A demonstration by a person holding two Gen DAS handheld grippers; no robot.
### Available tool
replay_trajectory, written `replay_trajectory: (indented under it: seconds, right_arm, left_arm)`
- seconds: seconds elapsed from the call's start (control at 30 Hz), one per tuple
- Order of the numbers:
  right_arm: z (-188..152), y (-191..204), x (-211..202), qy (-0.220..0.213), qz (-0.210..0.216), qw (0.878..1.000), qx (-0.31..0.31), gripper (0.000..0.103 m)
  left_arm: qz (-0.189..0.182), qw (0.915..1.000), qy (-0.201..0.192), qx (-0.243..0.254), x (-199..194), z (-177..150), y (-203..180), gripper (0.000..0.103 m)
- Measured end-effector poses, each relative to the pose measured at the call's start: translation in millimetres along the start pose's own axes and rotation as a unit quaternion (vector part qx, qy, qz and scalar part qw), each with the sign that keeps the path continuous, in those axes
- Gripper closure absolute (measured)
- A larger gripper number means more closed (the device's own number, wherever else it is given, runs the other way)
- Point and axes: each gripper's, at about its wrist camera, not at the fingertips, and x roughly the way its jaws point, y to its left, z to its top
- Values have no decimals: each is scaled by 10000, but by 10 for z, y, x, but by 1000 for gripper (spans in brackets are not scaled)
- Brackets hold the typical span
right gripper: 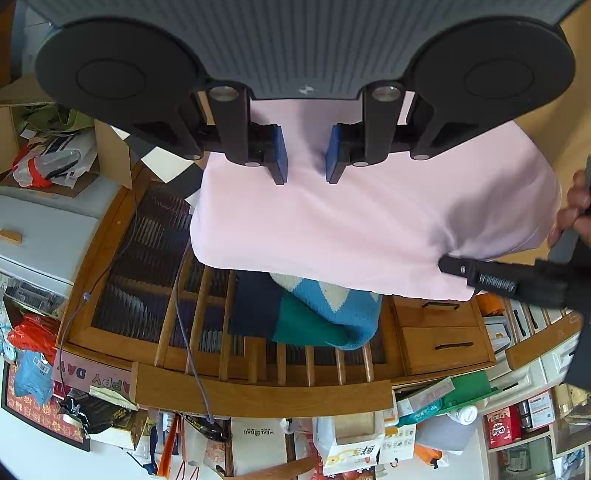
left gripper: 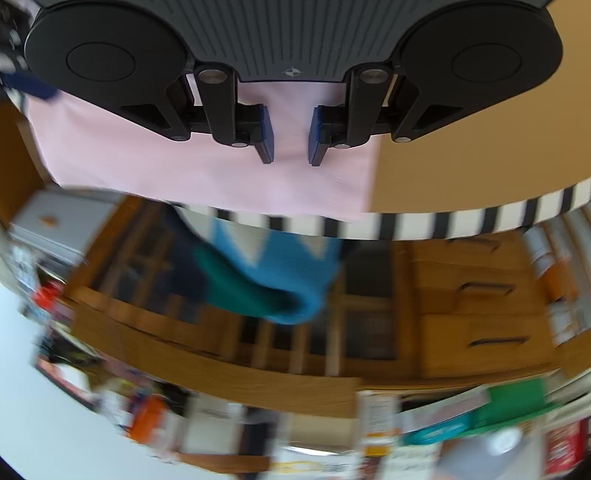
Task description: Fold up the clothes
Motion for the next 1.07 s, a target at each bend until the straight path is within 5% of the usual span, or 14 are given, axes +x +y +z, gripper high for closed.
replay_trajectory:
  seconds: [0.1, 0.17, 0.23, 0.3, 0.37, 0.5, 0.57, 0.63, 1.07]
  right_arm:
    - [-6, 13, -9, -37, -14, 10000, -16, 80]
    - [18, 14, -63, -60, -17, 9999, 130, 79]
    - [-2, 52, -263, -350, -69, 9991, 238, 78]
    - [-92, 148, -456, -585, -150, 9977, 311, 67]
    - [-209, 262, -631, -765, -234, 9960, 398, 44]
    - [-426, 500, -897, -1015, -375, 9928, 514, 34]
    - [-484, 615, -909, -896, -366, 9946, 384, 22]
    - [-529, 668, -949, -756, -369, 9956, 409, 21]
    - [-640, 652, -1196, -521, -487, 9932, 920, 15]
  left_arm:
    - [4, 9995, -35, -330, -93, 34, 92, 88]
    - [13, 9991, -213, -371, -300, -21, 91, 72]
    - [-23, 9985, -447, -328, -572, -115, 75, 44]
    - [-8, 9983, -580, -16, -858, -328, 6, 39]
    - [13, 9975, -623, 332, -1108, -556, -77, 28]
    - [27, 9960, -581, 675, -1363, -907, -214, 17]
    - [39, 9963, -503, 691, -1436, -1013, -259, 12]
    - [27, 9959, -437, 797, -1477, -1074, -308, 4]
    - [-47, 9973, -128, 724, -1639, -1296, -415, 1]
